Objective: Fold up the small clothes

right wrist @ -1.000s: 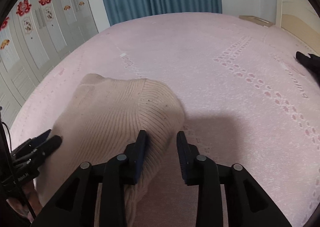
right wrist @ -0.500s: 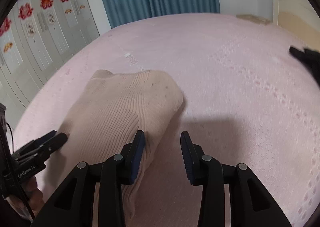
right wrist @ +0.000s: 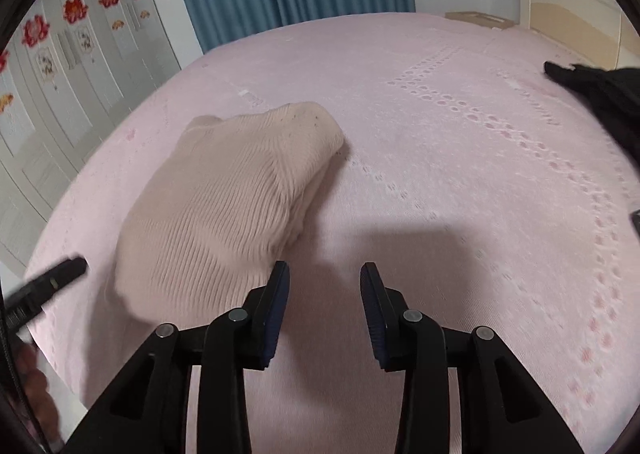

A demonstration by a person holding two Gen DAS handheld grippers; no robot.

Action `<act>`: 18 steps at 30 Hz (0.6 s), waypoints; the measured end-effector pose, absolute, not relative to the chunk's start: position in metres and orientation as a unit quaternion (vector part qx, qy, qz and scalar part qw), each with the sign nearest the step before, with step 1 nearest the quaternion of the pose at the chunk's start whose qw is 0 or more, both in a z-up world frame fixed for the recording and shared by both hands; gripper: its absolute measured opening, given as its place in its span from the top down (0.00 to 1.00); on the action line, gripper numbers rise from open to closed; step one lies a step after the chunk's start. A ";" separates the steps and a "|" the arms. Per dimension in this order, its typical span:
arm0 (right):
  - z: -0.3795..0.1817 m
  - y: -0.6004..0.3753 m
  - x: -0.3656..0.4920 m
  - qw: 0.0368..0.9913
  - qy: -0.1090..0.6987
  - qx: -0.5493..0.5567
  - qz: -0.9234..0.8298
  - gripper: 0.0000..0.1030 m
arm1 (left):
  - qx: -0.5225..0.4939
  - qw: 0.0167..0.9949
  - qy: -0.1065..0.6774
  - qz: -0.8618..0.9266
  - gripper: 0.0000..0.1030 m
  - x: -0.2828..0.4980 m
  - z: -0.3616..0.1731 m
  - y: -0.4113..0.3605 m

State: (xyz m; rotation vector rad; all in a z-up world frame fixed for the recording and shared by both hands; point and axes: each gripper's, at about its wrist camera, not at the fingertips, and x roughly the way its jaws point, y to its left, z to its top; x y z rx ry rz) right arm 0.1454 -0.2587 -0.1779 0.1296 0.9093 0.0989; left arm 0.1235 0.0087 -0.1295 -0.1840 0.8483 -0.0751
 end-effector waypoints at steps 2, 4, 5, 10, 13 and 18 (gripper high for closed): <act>-0.168 -0.257 0.135 0.893 0.446 0.050 0.038 0.61 | -0.083 0.910 0.405 -0.025 0.42 0.116 -0.118 0.008; -0.150 -0.257 0.122 0.893 0.447 0.051 0.032 0.55 | -0.072 0.915 0.396 -0.013 0.41 0.106 -0.101 0.005; -0.141 -0.258 0.117 0.894 0.444 0.052 0.029 0.53 | -0.067 0.918 0.392 -0.008 0.39 0.101 -0.094 0.004; -0.090 -0.258 0.092 0.903 0.425 0.053 0.025 0.38 | -0.041 0.923 0.383 0.001 0.36 0.075 -0.054 -0.009; -0.063 -0.252 0.072 0.916 0.398 0.040 0.025 0.13 | -0.037 0.923 0.384 -0.001 0.31 0.062 -0.040 -0.012; -0.034 -0.247 0.042 0.922 0.383 0.036 0.039 0.01 | -0.039 0.923 0.382 0.010 0.28 0.040 -0.022 -0.010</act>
